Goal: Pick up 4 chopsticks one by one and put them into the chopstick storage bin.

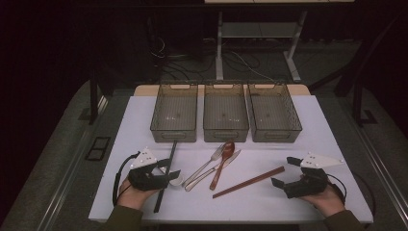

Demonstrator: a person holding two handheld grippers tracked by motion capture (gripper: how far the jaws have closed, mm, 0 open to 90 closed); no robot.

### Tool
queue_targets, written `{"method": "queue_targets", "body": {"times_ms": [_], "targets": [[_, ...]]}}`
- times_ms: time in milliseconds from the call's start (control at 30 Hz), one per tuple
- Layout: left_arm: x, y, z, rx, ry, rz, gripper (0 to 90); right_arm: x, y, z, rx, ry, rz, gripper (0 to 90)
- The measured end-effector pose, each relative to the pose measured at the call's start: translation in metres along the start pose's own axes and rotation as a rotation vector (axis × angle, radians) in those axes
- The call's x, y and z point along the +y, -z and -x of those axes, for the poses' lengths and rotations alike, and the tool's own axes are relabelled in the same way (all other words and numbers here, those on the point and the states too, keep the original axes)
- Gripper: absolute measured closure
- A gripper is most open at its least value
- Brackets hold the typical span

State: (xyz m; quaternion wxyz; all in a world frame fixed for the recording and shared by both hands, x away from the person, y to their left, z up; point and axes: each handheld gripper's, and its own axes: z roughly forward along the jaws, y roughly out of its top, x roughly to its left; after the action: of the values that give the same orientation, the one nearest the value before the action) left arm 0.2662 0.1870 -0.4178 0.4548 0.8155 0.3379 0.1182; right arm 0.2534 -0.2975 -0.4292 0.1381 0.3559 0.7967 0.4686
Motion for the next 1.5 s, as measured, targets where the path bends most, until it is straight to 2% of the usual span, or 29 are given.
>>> {"method": "queue_targets", "body": {"times_ms": [133,300,333,367,500,633,700,767,800,833,933,967,1000,1033,1167,1500], "targets": [[-0.004,0.004,-0.001,0.006,-0.002,-0.026,57.5,-0.001,0.001,0.0,-0.004,-0.001,0.001,0.8],[-0.012,0.009,-0.001,-0.025,-0.001,-0.068,76.4,-0.001,0.001,0.0,-0.005,-0.001,0.002,0.8],[-0.012,0.009,-0.001,-0.025,-0.001,-0.068,78.3,-0.001,0.001,0.0,-0.005,-0.001,0.002,0.8],[-0.016,0.011,-0.001,-0.038,-0.004,-0.097,81.1,-0.001,0.001,-0.001,-0.006,-0.001,0.002,0.8],[-0.022,0.013,0.0,-0.073,-0.004,-0.133,88.7,-0.001,0.001,-0.001,-0.009,0.004,0.001,0.8],[-0.025,0.012,0.004,-0.093,-0.01,-0.152,88.9,-0.001,0.001,-0.001,-0.011,0.004,0.0,0.8],[-0.027,0.009,0.008,-0.112,-0.006,-0.184,88.9,-0.001,0.0,-0.001,-0.011,0.004,-0.003,0.8],[-0.029,0.006,0.01,-0.115,-0.022,-0.218,88.9,-0.001,0.0,-0.001,-0.012,0.003,-0.003,0.8],[-0.029,0.006,0.01,-0.115,-0.022,-0.218,88.9,-0.001,0.001,-0.001,-0.012,0.004,-0.002,0.8],[-0.029,0.005,0.012,-0.115,-0.039,-0.238,88.9,-0.001,0.001,-0.001,-0.013,0.005,-0.001,0.8],[-0.029,0.006,0.011,-0.106,-0.056,-0.252,88.9,-0.001,0.001,-0.001,-0.012,0.002,0.0,0.8],[-0.029,0.007,0.011,-0.101,-0.054,-0.253,88.9,-0.001,0.001,-0.001,-0.012,0.001,-0.001,0.8],[-0.03,0.007,0.011,-0.095,-0.035,-0.245,88.9,-0.001,0.001,-0.001,-0.012,0.001,-0.001,0.8],[-0.029,0.008,0.01,-0.094,-0.051,-0.258,88.9,-0.001,0.001,0.0,-0.012,0.001,0.0,0.8],[-0.03,0.009,0.01,-0.079,-0.045,-0.26,88.9,-0.001,0.001,0.0,-0.011,0.001,0.0,0.8],[-0.03,0.01,0.009,-0.042,-0.077,-0.289,88.9,-0.001,0.001,0.0,-0.012,0.003,-0.002,0.8]]}}
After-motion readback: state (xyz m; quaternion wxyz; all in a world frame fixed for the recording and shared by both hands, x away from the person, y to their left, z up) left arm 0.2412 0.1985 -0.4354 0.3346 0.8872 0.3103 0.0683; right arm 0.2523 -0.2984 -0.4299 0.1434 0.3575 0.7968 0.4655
